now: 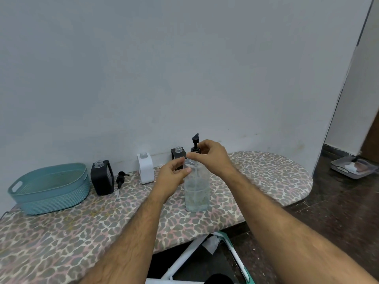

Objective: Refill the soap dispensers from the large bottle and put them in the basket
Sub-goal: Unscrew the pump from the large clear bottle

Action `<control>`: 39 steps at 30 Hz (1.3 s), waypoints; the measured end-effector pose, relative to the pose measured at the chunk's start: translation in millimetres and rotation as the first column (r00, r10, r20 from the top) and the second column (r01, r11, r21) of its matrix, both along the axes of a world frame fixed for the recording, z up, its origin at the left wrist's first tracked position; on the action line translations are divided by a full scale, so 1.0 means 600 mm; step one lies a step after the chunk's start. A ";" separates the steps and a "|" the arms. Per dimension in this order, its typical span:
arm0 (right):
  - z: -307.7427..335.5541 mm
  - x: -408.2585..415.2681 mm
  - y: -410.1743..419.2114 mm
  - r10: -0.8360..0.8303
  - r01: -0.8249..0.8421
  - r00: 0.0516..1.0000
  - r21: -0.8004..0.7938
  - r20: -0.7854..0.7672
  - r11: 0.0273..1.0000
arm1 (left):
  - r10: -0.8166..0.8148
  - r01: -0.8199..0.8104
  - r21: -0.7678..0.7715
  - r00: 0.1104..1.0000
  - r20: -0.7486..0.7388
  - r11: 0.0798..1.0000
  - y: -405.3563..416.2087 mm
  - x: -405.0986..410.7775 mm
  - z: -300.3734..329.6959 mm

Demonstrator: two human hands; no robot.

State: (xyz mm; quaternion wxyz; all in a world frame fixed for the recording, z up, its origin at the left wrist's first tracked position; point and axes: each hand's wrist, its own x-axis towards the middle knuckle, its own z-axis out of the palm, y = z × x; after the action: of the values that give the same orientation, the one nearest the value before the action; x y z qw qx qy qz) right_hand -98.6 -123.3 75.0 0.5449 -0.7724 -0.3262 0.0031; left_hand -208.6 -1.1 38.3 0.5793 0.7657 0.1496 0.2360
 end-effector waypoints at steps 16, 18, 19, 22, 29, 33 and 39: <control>0.115 -0.008 -0.021 -0.063 0.018 0.976 0.209 0.207 0.978 | 0.016 -0.017 -0.033 1.000 -0.026 0.999 -0.001 0.002 0.000; 0.136 -0.011 -0.026 -0.073 0.014 0.969 0.242 0.238 0.970 | 0.018 -0.019 -0.034 0.999 -0.033 0.999 -0.001 0.002 0.000; 0.147 -0.013 -0.028 -0.075 0.008 0.964 0.257 0.254 0.966 | 0.019 -0.020 -0.031 0.999 -0.036 0.999 -0.002 0.002 0.001; 0.172 -0.023 -0.034 -0.084 -0.009 0.942 0.275 0.325 0.962 | 0.019 -0.021 -0.034 0.999 -0.043 0.999 -0.003 0.001 0.002; 0.185 -0.032 -0.037 -0.073 -0.023 0.928 0.252 0.364 0.968 | 0.021 -0.023 -0.048 0.999 -0.042 0.999 -0.006 -0.001 0.004; 0.180 -0.032 -0.038 -0.087 -0.008 0.922 0.242 0.378 0.970 | 0.023 -0.025 -0.047 0.999 -0.042 0.999 -0.007 -0.002 0.003; 0.180 -0.033 -0.040 -0.115 0.010 0.908 0.255 0.402 0.967 | 0.031 -0.033 -0.031 0.998 -0.049 0.999 -0.008 -0.002 0.005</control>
State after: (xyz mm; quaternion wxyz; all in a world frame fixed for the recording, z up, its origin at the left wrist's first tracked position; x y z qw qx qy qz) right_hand -118.7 -147.3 182.9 0.5555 -0.6916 -0.4066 -0.2187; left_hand -209.9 -5.6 41.3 0.5839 0.7593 0.1795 0.2243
